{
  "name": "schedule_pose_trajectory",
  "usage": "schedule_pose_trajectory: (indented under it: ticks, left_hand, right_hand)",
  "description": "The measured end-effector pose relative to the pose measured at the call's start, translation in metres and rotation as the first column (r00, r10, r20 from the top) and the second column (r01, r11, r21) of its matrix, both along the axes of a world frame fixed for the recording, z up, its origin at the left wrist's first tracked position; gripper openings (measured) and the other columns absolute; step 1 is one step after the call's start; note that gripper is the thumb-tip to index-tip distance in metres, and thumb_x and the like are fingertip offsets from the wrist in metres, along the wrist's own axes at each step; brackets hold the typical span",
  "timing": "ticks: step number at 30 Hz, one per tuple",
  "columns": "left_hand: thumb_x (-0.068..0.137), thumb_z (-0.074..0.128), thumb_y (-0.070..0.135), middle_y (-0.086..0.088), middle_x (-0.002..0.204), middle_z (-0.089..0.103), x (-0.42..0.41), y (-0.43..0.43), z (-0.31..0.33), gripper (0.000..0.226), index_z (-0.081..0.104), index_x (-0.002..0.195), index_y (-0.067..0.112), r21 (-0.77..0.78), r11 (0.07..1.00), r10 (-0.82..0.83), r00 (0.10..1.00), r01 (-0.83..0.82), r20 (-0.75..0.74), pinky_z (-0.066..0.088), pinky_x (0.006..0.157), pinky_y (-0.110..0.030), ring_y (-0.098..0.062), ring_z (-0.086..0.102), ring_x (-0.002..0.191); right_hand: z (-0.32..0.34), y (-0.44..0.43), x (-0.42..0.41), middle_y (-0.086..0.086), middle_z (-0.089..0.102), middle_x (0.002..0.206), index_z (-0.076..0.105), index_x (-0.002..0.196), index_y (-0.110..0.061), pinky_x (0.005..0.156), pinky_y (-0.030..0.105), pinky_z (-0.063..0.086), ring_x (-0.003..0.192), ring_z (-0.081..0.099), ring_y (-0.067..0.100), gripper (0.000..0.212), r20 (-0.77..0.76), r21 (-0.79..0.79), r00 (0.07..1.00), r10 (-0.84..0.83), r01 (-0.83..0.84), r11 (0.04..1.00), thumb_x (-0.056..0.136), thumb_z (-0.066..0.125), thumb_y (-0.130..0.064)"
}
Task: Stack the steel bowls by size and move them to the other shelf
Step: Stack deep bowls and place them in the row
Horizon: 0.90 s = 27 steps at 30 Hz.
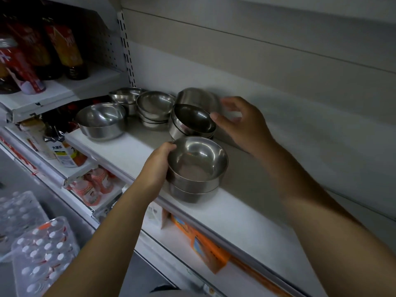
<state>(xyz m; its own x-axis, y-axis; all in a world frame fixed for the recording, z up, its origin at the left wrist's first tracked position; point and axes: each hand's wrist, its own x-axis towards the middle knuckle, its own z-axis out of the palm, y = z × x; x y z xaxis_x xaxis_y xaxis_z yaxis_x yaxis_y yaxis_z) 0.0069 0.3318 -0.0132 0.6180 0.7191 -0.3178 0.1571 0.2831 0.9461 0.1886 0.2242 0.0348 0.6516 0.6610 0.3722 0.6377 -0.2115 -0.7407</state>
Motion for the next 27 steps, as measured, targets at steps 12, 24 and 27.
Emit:
schedule_pose_trajectory:
  ticks: [12, 24, 27]
  left_hand:
    - [0.094, 0.050, 0.068, 0.002, 0.096, 0.082, 0.016, 0.064, 0.001, 0.050, 0.077, 0.110, 0.029, 0.154, 0.912, -0.372, 0.924, 0.381, -0.085, 0.058, 0.091, -0.034, -0.018, 0.076, 0.099]
    - [0.100, 0.043, 0.064, 0.001, 0.097, 0.081, 0.015, 0.071, 0.008, 0.046, 0.075, 0.103, 0.031, 0.200, 0.835, -0.491, 0.859, 0.512, -0.147, 0.057, 0.100, -0.038, -0.018, 0.075, 0.101]
    - [0.101, 0.041, 0.064, 0.000, 0.098, 0.081, 0.013, 0.072, 0.007, 0.049, 0.075, 0.105, 0.029, 0.186, 0.830, -0.506, 0.850, 0.526, -0.146, 0.057, 0.099, -0.037, -0.018, 0.075, 0.102]
  right_hand:
    - [0.017, 0.067, 0.051, 0.002, 0.050, 0.153, 0.044, 0.154, -0.017, 0.112, 0.028, 0.037, 0.138, 0.048, 0.018, 0.091, 0.087, -0.384, 0.984, 0.158, -0.113, 0.916, 0.077, 0.090, -0.036]
    - [0.021, 0.061, 0.046, -0.002, 0.054, 0.127, 0.060, 0.136, -0.021, 0.108, 0.033, 0.049, 0.119, 0.057, 0.017, 0.084, 0.134, -0.275, 0.989, 0.057, -0.018, 0.961, 0.063, 0.097, -0.040]
    - [0.023, 0.049, 0.037, -0.004, 0.053, 0.129, 0.061, 0.134, -0.021, 0.104, 0.019, 0.047, 0.116, 0.058, 0.006, 0.082, 0.150, -0.128, 0.989, -0.021, 0.041, 0.991, 0.062, 0.098, -0.035]
